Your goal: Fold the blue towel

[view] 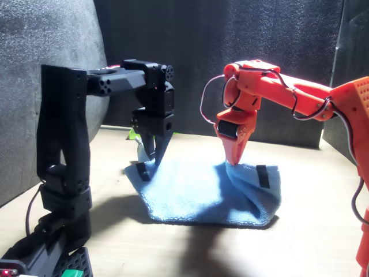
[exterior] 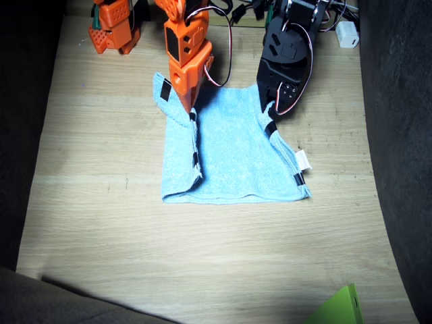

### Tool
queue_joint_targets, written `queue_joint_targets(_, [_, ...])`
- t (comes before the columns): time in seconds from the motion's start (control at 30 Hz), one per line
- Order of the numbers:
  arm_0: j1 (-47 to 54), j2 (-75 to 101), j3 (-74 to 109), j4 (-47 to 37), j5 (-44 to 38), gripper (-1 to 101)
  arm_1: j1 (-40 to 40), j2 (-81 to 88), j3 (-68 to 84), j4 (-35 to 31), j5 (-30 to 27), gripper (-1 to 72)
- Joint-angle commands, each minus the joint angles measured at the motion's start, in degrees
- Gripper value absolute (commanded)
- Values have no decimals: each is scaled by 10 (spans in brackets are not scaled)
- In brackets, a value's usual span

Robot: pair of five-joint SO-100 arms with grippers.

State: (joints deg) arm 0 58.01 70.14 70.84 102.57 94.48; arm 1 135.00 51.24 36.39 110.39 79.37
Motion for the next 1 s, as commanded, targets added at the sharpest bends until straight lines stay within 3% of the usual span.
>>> queue_joint_targets(0.0, [-2,-2,-29,4,-2,-2,14,16,-33,7,5,-1])
queue_joint_targets(0.33, [-10,-27,-47,4,-7,-2,62,-53,-87,6,9,-1])
queue_joint_targets(0.4, [-5,-23,-41,3,-5,-2,76,-59,-95,6,7,66])
queue_joint_targets(0.5, [2,-15,-29,-1,-3,-2,97,-54,-97,6,0,280])
queue_joint_targets(0.53, [4,-13,-26,-1,-2,-2,102,-51,-97,6,-4,298])
queue_joint_targets(0.97, [9,2,-10,-3,2,-2,129,54,-76,7,-26,336])
